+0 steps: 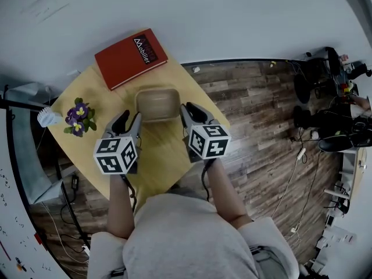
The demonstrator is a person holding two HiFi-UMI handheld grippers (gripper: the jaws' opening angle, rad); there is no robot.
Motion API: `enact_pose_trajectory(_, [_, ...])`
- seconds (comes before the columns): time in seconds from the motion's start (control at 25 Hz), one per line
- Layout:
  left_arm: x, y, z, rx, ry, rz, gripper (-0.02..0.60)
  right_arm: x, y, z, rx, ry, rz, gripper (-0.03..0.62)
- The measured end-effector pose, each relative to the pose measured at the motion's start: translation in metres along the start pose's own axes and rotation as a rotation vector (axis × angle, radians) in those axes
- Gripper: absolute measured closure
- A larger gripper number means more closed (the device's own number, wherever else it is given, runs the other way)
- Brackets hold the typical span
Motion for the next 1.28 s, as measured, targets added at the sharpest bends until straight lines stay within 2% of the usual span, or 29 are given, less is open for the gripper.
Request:
enact_pose_trajectory(0.28, [-0.006,0.013,-0.019,0.010,0.031,0.039,0.391,-0.013,-0.011,-0.019,-0.018,0.056,-0.040,0.470])
enact_pose_trajectory(0.72, [-0.020,0.028,-0.043,0.013,0.084,0.096,0.391,-0.028,-0.019,-0.045,-0.021,0.123,-0.090,0.433])
enact_pose_trajectory(1.28, [-0.034,0.027,-0.065,-0.018,0.132,0.124,0.391,-0.032,-0.024,-0.061,-0.020,0.139,-0.120,0.418])
Point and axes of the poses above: the fingertips, and each gripper's own axes: z backward along the fingers, y to its left, x out of its top, the point moved 2 cm from there along z, backward along the fingers, and after that the axes turned 3 degrees about x, right-handed, at the moved point
